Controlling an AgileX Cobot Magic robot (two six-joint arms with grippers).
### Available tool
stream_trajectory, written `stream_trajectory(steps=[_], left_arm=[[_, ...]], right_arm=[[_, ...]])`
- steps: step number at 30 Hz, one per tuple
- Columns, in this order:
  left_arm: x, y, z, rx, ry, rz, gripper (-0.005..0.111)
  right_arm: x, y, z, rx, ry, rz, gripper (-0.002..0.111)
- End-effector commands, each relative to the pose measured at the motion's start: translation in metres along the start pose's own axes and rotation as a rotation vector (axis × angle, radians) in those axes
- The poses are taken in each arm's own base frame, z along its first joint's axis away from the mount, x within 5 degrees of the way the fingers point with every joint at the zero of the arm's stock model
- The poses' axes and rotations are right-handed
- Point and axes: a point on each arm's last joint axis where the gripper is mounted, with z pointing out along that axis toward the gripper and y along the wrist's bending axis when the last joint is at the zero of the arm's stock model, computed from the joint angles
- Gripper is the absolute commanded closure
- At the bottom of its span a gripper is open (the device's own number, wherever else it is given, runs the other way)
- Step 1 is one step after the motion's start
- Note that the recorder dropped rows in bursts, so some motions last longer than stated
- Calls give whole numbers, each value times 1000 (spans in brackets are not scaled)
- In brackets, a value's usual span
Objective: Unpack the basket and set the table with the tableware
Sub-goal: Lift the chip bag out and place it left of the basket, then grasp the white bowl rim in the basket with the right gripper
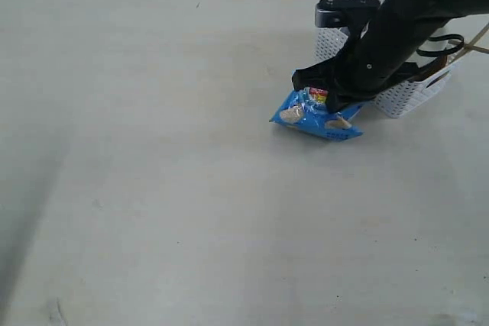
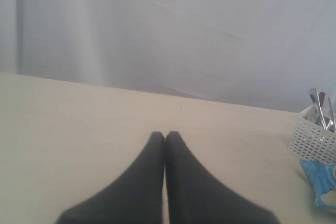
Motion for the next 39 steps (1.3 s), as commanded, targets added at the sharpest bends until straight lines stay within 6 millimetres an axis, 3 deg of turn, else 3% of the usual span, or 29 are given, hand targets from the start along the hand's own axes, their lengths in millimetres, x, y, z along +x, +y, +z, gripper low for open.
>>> stream_trajectory(steps=[1,6,8,17,27,32,39], left_arm=[[1,0,0,1,3,15,107],[1,0,0,1,3,15,107],[1,0,0,1,3,15,107],[1,0,0,1,3,15,107],[1,0,0,1,3,15,107],[1,0,0,1,3,15,107],[1,0,0,1,3,15,107]], right_arm=[[-1,-3,2,14,-7,-2,102],[-1,-3,1,20,2,12,65],[-1,-3,0,19,4,12,56],[-1,0,-28,9,-47,5,55],[-3,0,-101,71,-299,-43,55],[-10,-31,-120,222,-403,64,55],[-19,-85,-120,295,-403,214,55]])
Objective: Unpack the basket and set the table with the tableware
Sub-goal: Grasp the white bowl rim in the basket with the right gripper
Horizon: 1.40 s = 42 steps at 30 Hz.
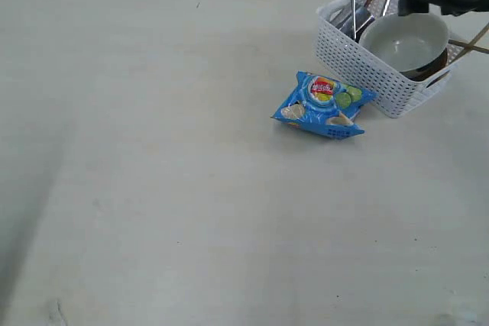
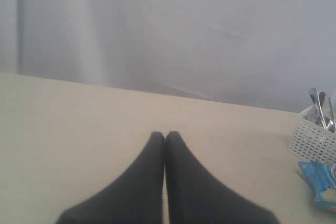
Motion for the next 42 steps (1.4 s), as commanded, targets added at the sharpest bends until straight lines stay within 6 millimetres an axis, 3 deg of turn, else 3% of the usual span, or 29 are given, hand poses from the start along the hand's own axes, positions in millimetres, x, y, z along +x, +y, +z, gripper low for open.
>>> stream_trajectory(steps=[1,7,15,23,25,31,35,42], left_arm=[[1,0,0,1,3,15,107],[1,0,0,1,3,15,107],[1,0,0,1,3,15,107],[1,0,0,1,3,15,107],[1,0,0,1,3,15,107],[1,0,0,1,1,15,107],[1,0,0,1,1,15,107],[1,0,0,1,1,15,107]], right_arm=[[-11,-30,10,63,-10,74,55],[-23,-51,35,86,69,119,55],[-35,-49,77,93,157,121,55],[-31,-48,102,96,202,132,56],[-29,-48,105,96,211,131,60],[-28,-47,108,95,210,132,92],[-29,-47,108,95,208,132,106],[-29,-47,109,93,202,134,109]])
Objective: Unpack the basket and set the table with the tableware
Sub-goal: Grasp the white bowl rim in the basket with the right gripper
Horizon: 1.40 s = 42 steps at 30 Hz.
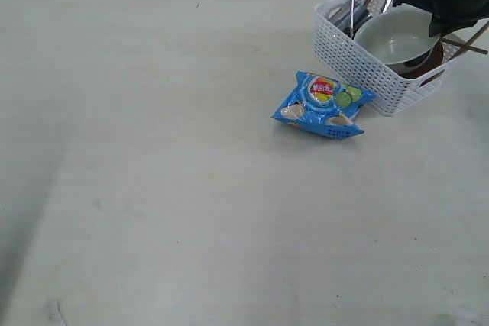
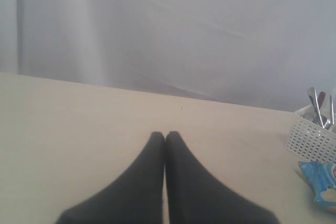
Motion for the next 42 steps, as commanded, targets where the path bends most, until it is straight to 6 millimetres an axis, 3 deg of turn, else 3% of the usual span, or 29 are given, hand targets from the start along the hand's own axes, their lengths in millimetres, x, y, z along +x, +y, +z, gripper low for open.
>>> stream_trajectory(steps=[1,13,26,42], left_arm=[[1,0,0,1,1,15,107],[1,0,0,1,2,15,107],[1,0,0,1,2,15,107],[1,0,0,1,2,15,107]], right_arm=[[-4,-1,-3,-7,-29,9,109],[-9,-4,-29,-17,-90,19,109],[-9,-5,-41,-19,-99,25,109],[-8,-9,-84,-43,-155,56,109]])
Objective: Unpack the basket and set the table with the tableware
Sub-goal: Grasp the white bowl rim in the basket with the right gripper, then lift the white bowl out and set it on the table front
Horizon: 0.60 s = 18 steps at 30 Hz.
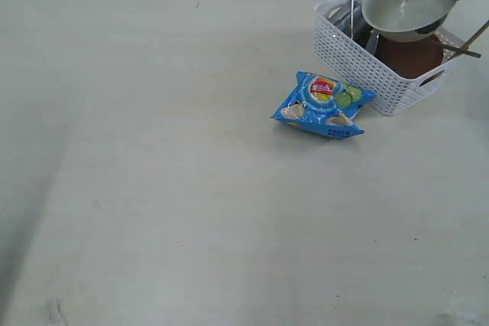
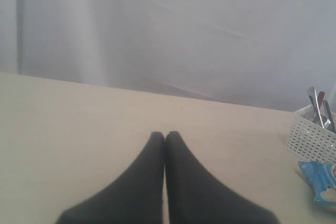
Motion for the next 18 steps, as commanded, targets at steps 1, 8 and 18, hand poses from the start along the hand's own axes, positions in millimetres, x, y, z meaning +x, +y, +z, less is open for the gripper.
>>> stream_trajectory(steps=[1,8,18], left_arm=[[1,0,0,1,2,15,107],[1,0,0,1,2,15,107],[1,0,0,1,2,15,107]], right_arm=[[-3,-3,-22,-9,-33,19,109],[2,-1,-67,-96,-60,-53,109],[112,8,-107,-326,-28,-159,109]])
